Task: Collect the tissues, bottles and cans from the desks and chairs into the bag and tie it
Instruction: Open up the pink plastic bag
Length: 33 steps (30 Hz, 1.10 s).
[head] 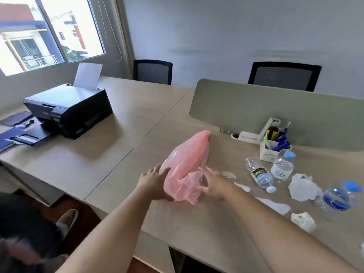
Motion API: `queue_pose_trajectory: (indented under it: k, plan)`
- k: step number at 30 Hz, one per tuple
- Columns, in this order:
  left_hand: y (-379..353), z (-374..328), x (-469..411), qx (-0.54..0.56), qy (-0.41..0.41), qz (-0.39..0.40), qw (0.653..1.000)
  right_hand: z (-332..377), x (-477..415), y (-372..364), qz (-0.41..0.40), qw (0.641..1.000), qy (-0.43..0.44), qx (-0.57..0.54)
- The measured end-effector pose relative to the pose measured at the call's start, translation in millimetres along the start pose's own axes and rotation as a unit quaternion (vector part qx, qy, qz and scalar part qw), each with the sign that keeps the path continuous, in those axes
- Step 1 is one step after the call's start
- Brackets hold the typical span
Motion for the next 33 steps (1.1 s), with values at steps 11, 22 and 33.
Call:
queue_pose_trajectory:
  k: [11,22,33]
  plan:
    - [-79.7,-5.3,-41.4,-0.016,-0.081,-0.042,0.996,-4.1,-51.3,-33.6,-0.098,0.988,-0.039,0.112]
    - [84.7,-12.3,-71.2,0.513,-0.059,0.055,0.854,-21.0,-22.9,130.7,-0.326,0.833,-0.097,-0.436]
    - [137.5,-12.3,-66.8,0.731,-0.037,0.284,0.619,-44.9,33.2,157.4,-0.158,0.701,-0.087,-0.69]
Point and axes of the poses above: each hand's wrist, its own x-axis away from the middle knuckle, its own y-axis out of the back of the hand, z = x × y, the point moved 6 cm from there along -x, towards the middle knuckle, and after that the axes turned 9 degrees about y, right-handed, at the moved point
